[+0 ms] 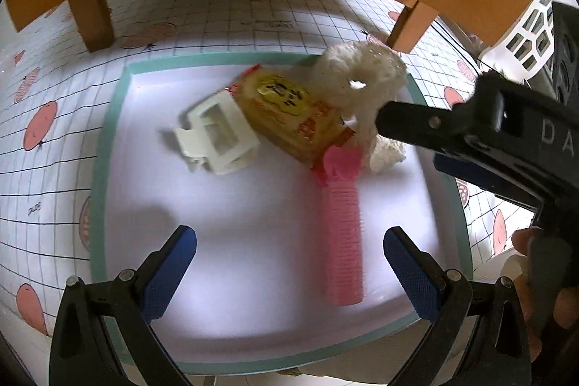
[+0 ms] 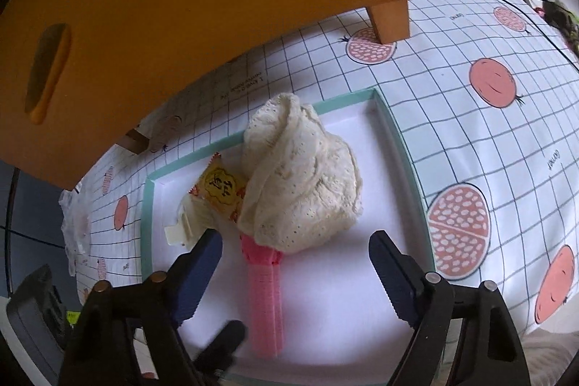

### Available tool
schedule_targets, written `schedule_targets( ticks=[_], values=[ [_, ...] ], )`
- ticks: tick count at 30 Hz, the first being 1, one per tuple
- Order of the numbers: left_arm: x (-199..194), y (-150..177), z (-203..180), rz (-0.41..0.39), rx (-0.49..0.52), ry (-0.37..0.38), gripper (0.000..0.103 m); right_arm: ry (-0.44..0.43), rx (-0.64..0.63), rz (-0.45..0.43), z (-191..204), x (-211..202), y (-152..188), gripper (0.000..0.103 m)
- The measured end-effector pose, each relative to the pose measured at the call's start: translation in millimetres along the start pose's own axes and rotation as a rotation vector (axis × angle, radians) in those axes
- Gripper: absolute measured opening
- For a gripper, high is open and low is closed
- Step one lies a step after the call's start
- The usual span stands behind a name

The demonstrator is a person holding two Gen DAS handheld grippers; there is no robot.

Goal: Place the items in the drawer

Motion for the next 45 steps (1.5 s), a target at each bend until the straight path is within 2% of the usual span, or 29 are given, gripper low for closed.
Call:
schedule_targets(
  ticks=[6, 8, 11, 15, 25, 27, 31, 35, 41, 45],
  values=[
    [9.6, -4.1, -13.6, 0.013, 0.036, -0.004, 0.101, -0.017, 0.0, -0.006, -3.9, 7.4, -4.7, 0.083],
    [12.8, -6.0, -16.5, 0.018, 0.039, -0.008, 0.093, -0.023, -0.002, -0.009, -4.0, 9.6, -7.5, 0.082],
    [17.6, -8.6, -17.8, 0.031, 0.038, -0.019, 0.091, -0.033, -0.009, -0.015, -3.4, 12.9, -10.1, 0.082],
    [23.5, -11.3, -21.3, 0.042, 0.043, -0.03, 0.081, -0.051, -0.001, -0.007, -5.6, 20.0, -12.0, 0.082],
    [29.0, -16.4, -19.4, 0.046, 0.039, -0.043, 0.07, -0.066, 0.032, 0.035, -15.7, 41.0, -12.9, 0.068],
    [28.8, -16.3, -21.2, 0.045, 0.049, -0.061, 0.064, -0.069, 0.03, 0.034, -15.7, 42.1, -12.9, 0.067],
    [26.2, -11.5, -21.4, 0.041, 0.056, -0.076, 0.057, -0.056, 0.013, 0.036, -15.6, 43.6, -12.1, 0.056],
    [24.2, -10.0, -15.4, 0.036, 0.048, -0.085, 0.046, -0.049, 0.011, 0.036, -16.2, 43.7, -12.8, 0.053],
    [21.9, -7.1, -13.0, 0.037, 0.053, -0.069, 0.038, -0.019, -0.021, 0.033, -12.5, 44.2, -12.3, 0.05],
    [20.8, -5.7, -17.0, 0.038, 0.055, -0.062, 0.036, -0.016, -0.009, 0.031, -15.8, 43.4, -12.2, 0.04]
  ],
)
Point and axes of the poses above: each gripper's, at about its wrist camera, not at the fingertips, and x roughly the way its jaws point, z to its left, y to its underside, the point moved 1 cm from there along x, roughly the way its jaws point, and after that the axes turned 5 degrees about x, right-handed, at the moved point
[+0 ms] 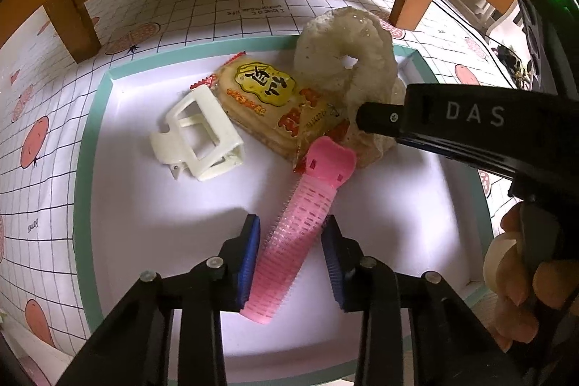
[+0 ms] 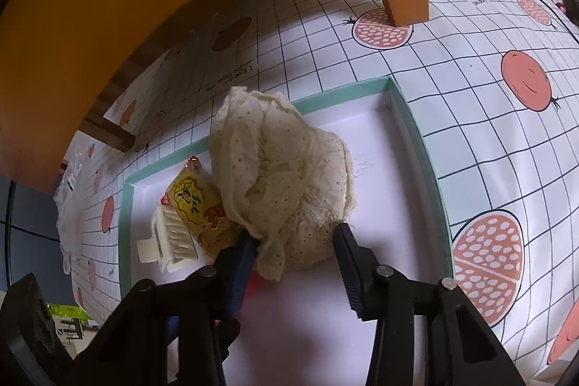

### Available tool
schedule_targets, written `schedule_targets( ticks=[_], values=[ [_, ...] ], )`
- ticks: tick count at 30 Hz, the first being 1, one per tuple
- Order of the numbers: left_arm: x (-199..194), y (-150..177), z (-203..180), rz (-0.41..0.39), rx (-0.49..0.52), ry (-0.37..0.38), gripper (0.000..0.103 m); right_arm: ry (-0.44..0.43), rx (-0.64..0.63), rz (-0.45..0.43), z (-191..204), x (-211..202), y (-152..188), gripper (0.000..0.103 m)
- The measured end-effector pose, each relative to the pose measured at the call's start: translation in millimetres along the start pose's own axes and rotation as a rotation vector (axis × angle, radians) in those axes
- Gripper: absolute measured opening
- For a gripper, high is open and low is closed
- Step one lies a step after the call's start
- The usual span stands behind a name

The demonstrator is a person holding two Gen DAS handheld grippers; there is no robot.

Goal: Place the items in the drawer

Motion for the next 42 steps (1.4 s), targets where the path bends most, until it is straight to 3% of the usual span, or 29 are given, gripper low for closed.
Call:
schedule_targets(
  ticks=[7, 12, 31, 42],
  values=[
    [-1.0, 1.0, 0.5, 0.002, -0.011, 0.007, 0.034, -0.009, 0.015, 0.011, -3.0, 0.3, 0.7, 0.022],
    [-0.9, 2.5, 0.4, 0.007, -0.015, 0.011, 0.031, -0.028, 0.038, 0.017, -5.9, -1.3, 1.7, 0.015],
    [-20.9, 4.6, 6.3, -0.023, -0.037, 0.045, 0.025, -0.097, 0.117, -0.026, -17.5, -18.1, 5.8, 0.006],
    [-38.1, 0.9, 14.6, -0.058, -0.073, 0.057, 0.025, -0.146, 0.147, -0.097, -19.9, -38.5, 7.6, 0.005]
  ],
)
Point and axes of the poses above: each gripper's, at about its wrist camera, not at the fingertips, and x roughly the way its jaws point, z to its left, y to its underside, the point moved 1 cm from there along x, roughly the way its jaws point, and after that the axes turned 5 degrees about x, right-handed, at the moved point
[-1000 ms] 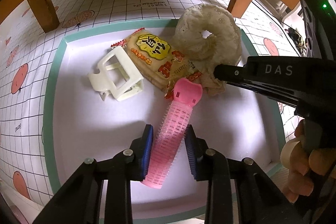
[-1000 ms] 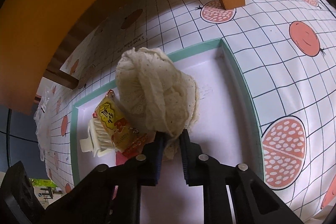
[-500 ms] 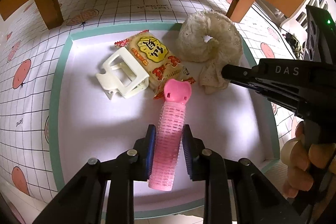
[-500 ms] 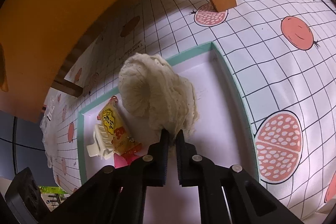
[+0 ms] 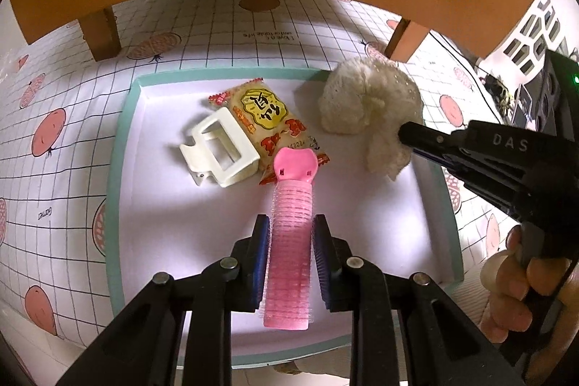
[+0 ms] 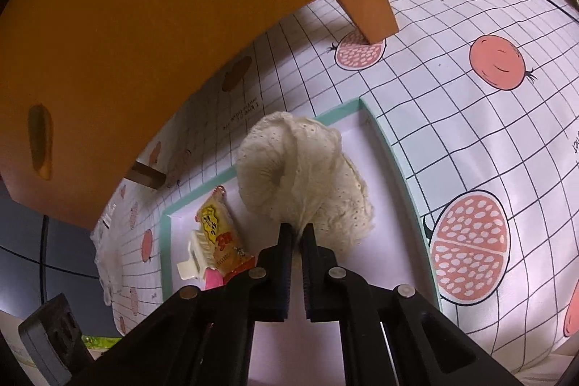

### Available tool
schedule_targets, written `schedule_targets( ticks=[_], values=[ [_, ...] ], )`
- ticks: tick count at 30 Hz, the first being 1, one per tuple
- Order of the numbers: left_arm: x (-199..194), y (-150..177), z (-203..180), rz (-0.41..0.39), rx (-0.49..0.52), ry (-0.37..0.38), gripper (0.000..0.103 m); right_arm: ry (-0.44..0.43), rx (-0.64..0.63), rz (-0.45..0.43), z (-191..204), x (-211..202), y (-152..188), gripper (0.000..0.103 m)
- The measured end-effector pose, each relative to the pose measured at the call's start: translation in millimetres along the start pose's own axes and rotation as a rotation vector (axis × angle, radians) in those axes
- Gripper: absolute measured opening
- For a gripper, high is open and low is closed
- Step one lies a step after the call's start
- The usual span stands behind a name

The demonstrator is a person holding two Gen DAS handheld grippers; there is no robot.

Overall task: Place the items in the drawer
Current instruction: 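Lift the pink roller and lace cloth and carry both up to the open drawer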

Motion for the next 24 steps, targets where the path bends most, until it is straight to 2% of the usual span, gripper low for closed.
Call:
schedule_targets(
  ticks=[24],
  values=[
    [-45.1, -21.3, 13.5, -0.112, -0.044, 0.035, 0.025, -0.095, -0.063, -0.076, 20.8, -37.1, 5.3, 0.003]
  ],
)
Point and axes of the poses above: each gripper's, at about its wrist camera, not at the fingertips, and x roughly the way its jaws point, z to its left, y to its underside, the point moved 1 cm from there along x, roughly the way its jaws point, and after that the axes turned 5 degrees about x, right-handed, at the moved point
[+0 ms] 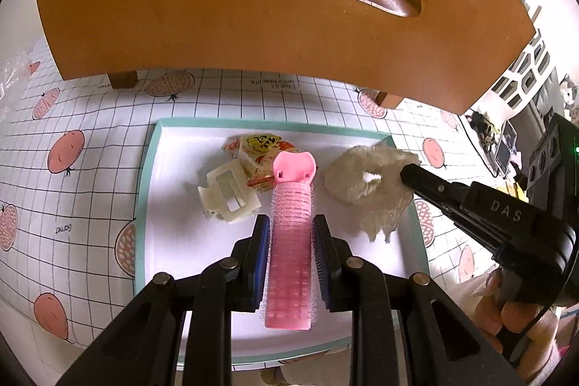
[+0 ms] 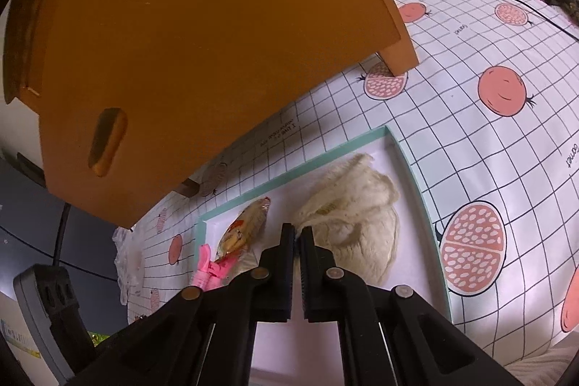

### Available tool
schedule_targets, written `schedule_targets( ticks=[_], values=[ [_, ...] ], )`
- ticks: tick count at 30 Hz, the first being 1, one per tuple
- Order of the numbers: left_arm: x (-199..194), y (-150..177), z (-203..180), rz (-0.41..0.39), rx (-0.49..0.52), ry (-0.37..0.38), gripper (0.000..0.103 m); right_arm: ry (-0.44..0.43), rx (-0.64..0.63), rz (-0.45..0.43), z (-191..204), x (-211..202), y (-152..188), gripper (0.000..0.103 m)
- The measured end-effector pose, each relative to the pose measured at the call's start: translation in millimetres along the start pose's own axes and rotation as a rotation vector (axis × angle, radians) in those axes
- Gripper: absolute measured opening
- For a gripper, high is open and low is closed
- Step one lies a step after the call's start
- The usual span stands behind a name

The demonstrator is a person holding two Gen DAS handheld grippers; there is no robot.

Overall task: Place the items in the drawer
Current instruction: 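Lift the pink roller and lace cloth and carry both up to the open drawer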

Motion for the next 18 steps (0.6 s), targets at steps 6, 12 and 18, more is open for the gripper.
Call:
schedule_targets(
  ticks=[6, 12, 18],
  values=[
    [-9.4, -4.5, -0.2, -0.028, -0.007, 0.008, 0.025, -0.028, 0.001, -0.016, 5.0, -11.5, 3.0, 0.003],
    [-20.1, -9.6, -1.7, -0.056, -0.006, 0.019, 0.025, -0.046, -0.015, -0.027, 13.4, -20.0, 5.3, 0.003],
    [-33.6, -16.6, -2.1, -0.088, -0.014, 0.029, 0.025, -0.06, -0.034, -0.035, 22.7, -30.7, 7.0, 0.003]
  ],
)
Point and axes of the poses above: each gripper's, at about its wrist camera, not at the fingertips, and x roughly the way its jaws point, z to its left, y to its underside, the point moved 1 cm from there along x, roughly the way its jaws point, and after that the axes turned 5 degrees about x, right-handed, at the moved point
